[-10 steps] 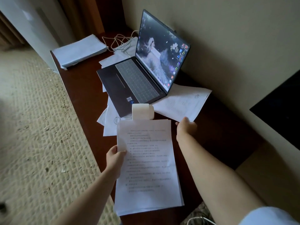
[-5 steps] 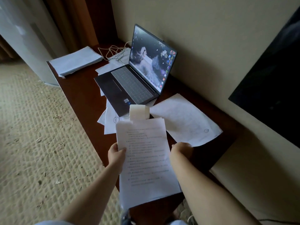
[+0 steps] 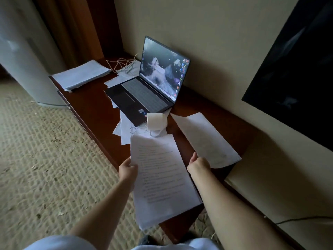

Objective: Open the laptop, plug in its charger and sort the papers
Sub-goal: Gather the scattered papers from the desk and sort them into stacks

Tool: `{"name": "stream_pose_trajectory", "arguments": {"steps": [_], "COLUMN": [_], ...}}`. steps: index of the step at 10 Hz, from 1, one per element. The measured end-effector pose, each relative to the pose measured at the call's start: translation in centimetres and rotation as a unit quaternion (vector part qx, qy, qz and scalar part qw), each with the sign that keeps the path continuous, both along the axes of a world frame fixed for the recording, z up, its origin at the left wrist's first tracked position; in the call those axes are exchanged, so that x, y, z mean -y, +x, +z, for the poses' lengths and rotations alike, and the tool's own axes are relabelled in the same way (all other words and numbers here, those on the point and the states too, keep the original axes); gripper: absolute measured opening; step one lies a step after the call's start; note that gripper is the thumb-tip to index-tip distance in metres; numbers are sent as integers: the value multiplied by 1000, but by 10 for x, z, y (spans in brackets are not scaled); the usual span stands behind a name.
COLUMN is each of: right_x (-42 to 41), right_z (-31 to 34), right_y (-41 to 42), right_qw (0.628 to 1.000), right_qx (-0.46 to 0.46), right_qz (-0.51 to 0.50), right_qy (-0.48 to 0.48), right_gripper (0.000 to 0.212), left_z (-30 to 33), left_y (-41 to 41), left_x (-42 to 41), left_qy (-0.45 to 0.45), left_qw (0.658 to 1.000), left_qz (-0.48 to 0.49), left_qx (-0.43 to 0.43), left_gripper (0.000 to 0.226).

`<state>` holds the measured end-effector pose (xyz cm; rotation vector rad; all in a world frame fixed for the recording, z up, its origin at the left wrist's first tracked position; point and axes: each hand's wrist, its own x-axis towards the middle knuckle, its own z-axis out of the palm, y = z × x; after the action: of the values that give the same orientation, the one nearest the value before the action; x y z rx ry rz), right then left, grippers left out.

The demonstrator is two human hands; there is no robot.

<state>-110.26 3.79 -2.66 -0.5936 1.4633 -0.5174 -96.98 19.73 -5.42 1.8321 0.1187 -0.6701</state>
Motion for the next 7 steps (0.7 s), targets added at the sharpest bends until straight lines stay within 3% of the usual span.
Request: {"name": "stream_pose_trajectory", "arguments": {"steps": [1,2,3,4,5,7], "right_x": [5,3,-6,-11,-9,2], "right_z": [-19,-13,-12,-17,-27,-32], "right_y": [16,17,9,-5,-22,-10], "right_qw": [997,988,967,934,897,868], "right_qx": [69,-30,-63,-180,-277,-326], "right_qz": [-21,66,214,299,314,303], "right_qy": [-37,-135,-124,-78,-144,-219], "right_gripper": [24,31,31,21,26,39], "left_z": [0,0,1,-3,-9,-21], "left_y": [7,13,18,27,32,49], "left_x": [-11,-19,-26,-33,-38,-33], "left_qy": [-12,-38,-79,-109,-117,-95], "left_qw": [1000,998,992,981,976,976], "left_qz": [-6,-21,-48,-67,-64,-120], "left_qx": [-14,-34,-84,-143,-174,-156], "left_gripper": [48,45,33,26,24,28]}}
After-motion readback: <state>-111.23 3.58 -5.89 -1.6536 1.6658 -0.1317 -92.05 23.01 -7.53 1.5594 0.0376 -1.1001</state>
